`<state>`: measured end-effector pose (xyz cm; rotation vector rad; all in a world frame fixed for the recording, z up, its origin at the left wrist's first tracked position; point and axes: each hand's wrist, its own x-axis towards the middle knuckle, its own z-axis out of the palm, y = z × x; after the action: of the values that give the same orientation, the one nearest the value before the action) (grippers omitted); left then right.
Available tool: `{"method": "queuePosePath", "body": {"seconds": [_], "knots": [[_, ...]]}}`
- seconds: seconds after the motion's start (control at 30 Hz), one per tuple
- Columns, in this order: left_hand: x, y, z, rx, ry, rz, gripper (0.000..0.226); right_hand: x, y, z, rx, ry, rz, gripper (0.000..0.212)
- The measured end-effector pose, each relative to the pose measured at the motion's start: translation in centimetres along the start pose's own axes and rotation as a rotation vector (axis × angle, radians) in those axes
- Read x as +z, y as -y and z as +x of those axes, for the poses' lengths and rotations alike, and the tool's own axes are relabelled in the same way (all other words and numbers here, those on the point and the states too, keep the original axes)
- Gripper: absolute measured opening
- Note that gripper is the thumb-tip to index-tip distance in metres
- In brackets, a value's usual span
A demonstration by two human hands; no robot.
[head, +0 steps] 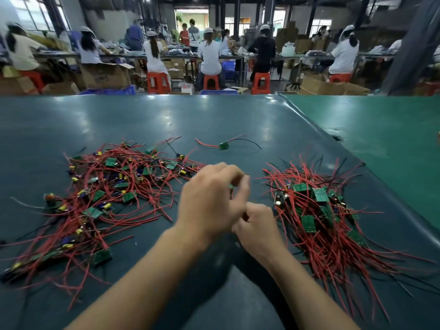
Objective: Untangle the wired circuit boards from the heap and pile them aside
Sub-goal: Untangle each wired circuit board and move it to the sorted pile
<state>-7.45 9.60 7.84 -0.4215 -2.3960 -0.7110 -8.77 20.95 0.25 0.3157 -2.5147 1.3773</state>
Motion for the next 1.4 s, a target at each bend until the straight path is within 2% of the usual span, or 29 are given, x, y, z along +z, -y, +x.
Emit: {"method": "queuePosePath", "body": {"seconds": [0.07,0.13,0.27,0.3,0.4,0.5,0.57,0.63,0.7,0.77,0.83,0.9,0.93,1.0,1.03,1.13,1.23,1.3,1.4], "knots": [[-2.8,4.0,-0.3,-0.129,0.116,0.274,0.018,0.1,0.0,-0.1,0.012,-0.026,0.067,0.038],[-5.8,7.6,-0.9,-0.294,0.259,0.442,0.017,0.0,0.3,-0.2,-0.001,-0.015,0.07,0.037],[-9.3,12.2,-2.6,-0.49,0.762,0.606,0.021,0.2,0.3,0.0,-0.002,-0.027,0.07,0.037],[-9.4,12.6,-3.2,-0.477,0.812,0.65,0.021,0.2,0.3,-0.1,0.001,-0.025,0.065,0.036],[-8.8,13.4,-4.2,-0.384,0.661,0.751,0.014,0.2,0.2,-0.4,0.01,-0.029,0.078,0.035],[-8.8,13.2,-3.7,-0.376,0.508,0.693,0.014,0.0,0.1,-0.5,0.022,-0.04,0.073,0.034],[-9.3,12.6,-2.8,-0.397,0.296,0.55,0.014,0.0,0.2,-0.7,0.032,-0.042,0.078,0.034],[-10.0,11.4,-1.4,-0.343,-0.013,0.365,0.012,0.0,0.2,-0.8,0.032,-0.035,0.086,0.034],[-10.4,9.3,0.0,-0.225,-0.257,0.224,0.01,-0.1,0.4,-0.9,0.038,-0.036,0.103,0.034],[-10.0,6.6,0.8,-0.065,-0.376,0.128,0.007,-0.1,0.5,-1.0,0.009,-0.04,0.149,0.026],[-8.2,3.9,0.6,0.045,-0.383,0.025,0.007,-0.2,1.0,-1.2,-0.002,-0.023,0.259,0.006],[-5.3,1.6,-0.2,0.097,-0.324,-0.127,0.007,0.0,1.0,-1.5,0.004,0.012,0.342,0.026],[-3.8,0.7,-0.7,0.105,-0.265,-0.233,0.007,0.1,1.0,-1.5,-0.021,0.014,0.349,0.026],[-0.9,-0.6,-1.6,0.12,-0.153,-0.399,0.009,-0.1,1.0,-1.5,-0.111,-0.018,0.293,0.009],[0.3,-0.8,-2.0,0.131,-0.131,-0.43,0.01,-0.2,0.8,-1.5,-0.127,-0.047,0.247,0.018],[2.4,0.1,-3.1,0.14,-0.234,-0.445,0.015,-0.8,0.7,-1.2,-0.098,-0.041,0.232,0.027],[3.3,2.0,-5.2,0.193,-0.343,-0.36,0.003,-0.7,1.2,-0.7,0.095,-0.061,0.665,0.021],[3.6,2.5,-6.3,0.034,-0.249,-0.461,0.004,-0.9,1.1,-0.3,0.195,-0.075,0.831,0.014],[4.1,2.7,-6.0,-0.261,-0.102,-0.631,0.014,-1.2,1.0,-0.1,0.226,-0.055,0.82,0.011]]}}
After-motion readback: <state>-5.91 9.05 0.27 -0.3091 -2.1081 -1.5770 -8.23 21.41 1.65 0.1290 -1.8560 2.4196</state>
